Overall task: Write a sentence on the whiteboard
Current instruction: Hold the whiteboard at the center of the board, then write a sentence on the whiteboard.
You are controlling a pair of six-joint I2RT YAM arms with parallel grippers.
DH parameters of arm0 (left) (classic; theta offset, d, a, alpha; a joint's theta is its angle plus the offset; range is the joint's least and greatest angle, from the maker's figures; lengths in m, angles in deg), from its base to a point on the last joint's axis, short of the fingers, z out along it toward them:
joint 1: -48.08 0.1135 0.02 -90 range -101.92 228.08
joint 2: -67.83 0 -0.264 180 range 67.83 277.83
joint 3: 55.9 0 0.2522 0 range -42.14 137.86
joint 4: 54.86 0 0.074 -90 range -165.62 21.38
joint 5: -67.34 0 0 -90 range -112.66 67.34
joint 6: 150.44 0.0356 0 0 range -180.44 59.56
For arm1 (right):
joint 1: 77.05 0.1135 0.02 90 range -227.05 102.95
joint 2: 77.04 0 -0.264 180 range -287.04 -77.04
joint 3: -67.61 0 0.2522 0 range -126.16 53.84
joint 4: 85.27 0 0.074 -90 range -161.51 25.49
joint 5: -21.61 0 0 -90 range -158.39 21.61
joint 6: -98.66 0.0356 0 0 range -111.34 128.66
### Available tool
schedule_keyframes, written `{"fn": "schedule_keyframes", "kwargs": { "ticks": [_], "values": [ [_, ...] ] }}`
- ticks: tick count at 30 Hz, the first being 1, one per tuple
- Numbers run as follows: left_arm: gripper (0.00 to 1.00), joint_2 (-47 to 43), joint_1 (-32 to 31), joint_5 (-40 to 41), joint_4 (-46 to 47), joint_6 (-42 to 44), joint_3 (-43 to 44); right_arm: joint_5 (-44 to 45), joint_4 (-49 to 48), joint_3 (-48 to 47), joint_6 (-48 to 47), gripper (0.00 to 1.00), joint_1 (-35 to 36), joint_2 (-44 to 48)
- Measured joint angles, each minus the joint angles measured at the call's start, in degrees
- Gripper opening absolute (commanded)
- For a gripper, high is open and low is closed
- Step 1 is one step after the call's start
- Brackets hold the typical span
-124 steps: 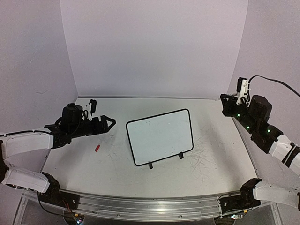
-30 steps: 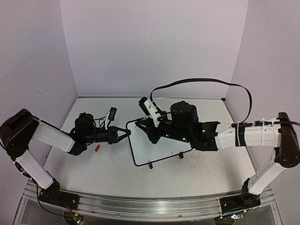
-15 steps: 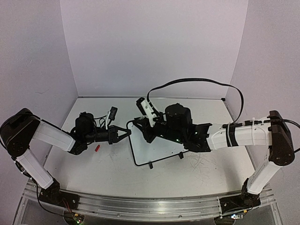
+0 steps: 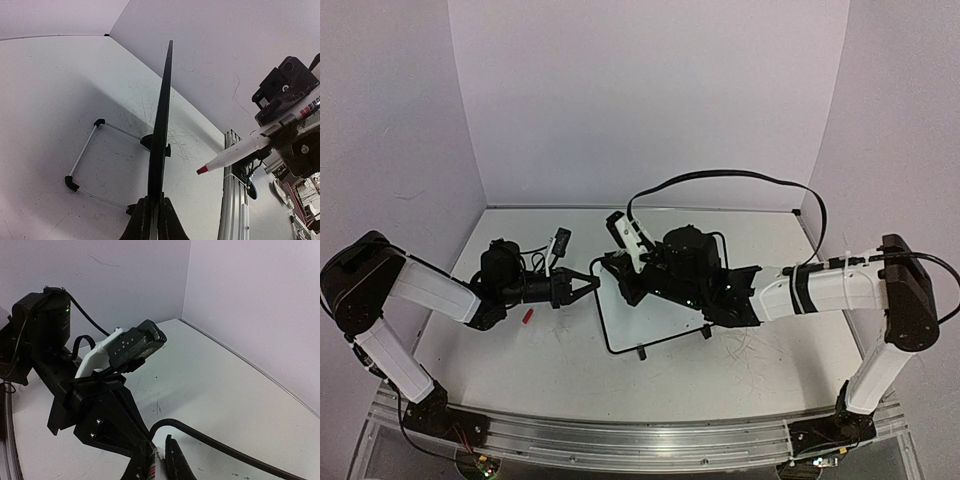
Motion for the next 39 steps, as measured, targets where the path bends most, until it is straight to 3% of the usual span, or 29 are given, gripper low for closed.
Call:
{"fn": "schedule_keyframes", "kwargs": {
  "ticks": [39],
  "values": [
    [0.00, 0.0, 0.0, 0.0, 0.0, 0.0, 0.0, 3.9, -0.4, -1.7, 0.5, 0.00, 0.1, -3.4]
  ]
}}
